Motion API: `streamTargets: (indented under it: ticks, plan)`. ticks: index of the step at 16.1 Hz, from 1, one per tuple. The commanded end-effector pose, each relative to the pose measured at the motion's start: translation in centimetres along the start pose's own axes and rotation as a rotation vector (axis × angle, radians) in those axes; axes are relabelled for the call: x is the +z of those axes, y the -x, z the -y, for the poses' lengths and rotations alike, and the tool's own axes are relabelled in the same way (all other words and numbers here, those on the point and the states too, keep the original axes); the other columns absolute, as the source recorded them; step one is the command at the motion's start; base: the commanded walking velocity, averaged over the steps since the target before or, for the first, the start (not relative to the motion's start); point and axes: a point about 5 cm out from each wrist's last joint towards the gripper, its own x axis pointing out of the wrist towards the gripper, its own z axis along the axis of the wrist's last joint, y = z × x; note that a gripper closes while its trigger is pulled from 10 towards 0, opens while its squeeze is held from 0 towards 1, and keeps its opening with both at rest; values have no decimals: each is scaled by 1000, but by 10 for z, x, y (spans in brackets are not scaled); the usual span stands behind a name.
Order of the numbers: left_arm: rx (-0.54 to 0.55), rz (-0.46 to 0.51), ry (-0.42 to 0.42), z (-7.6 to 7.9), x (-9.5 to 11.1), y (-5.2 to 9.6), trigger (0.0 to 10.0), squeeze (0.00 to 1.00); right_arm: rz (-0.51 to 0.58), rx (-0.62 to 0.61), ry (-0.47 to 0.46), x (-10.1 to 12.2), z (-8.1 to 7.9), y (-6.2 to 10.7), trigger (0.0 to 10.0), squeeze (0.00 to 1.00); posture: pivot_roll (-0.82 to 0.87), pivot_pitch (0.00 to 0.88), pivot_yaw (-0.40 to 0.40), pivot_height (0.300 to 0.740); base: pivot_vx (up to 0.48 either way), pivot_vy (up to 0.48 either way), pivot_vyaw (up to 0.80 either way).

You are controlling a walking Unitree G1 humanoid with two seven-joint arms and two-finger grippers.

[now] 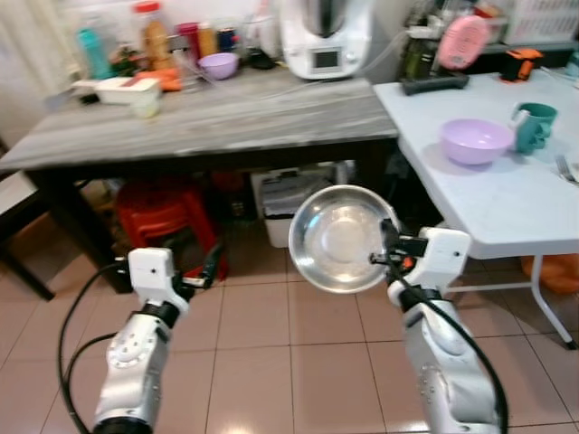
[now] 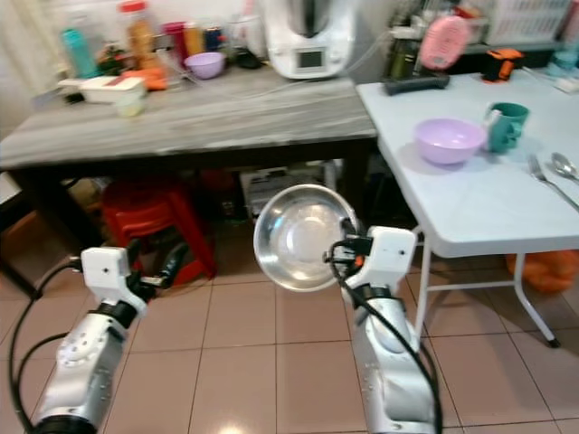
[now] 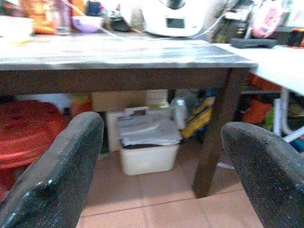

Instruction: Setting the table

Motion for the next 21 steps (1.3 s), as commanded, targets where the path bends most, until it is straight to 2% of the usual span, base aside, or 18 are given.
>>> streamTargets:
  ticks: [1,7,15,21]
  plan:
    - [22,-8,-25,-9,1,4,10000,0,42,32,-20,8,-11,-3,10000,0,-34,0,92,740,364,0,0]
    - [8,-8,-16,-6,0,3,10000,0,46,28,-13,9,-10,-3,10000,0,-40,1,93,740,350,0,409]
    - [-8,-8,-10,-1,-1,2,10000,0,33,-2,-11,7,-8,-4,10000,0,-41,2,92,740,351,0,0]
    - [-26,-4,-5,4,-1,-1,10000,0,28,-10,-7,5,-7,-5,10000,0,-43,0,92,740,480,0,0]
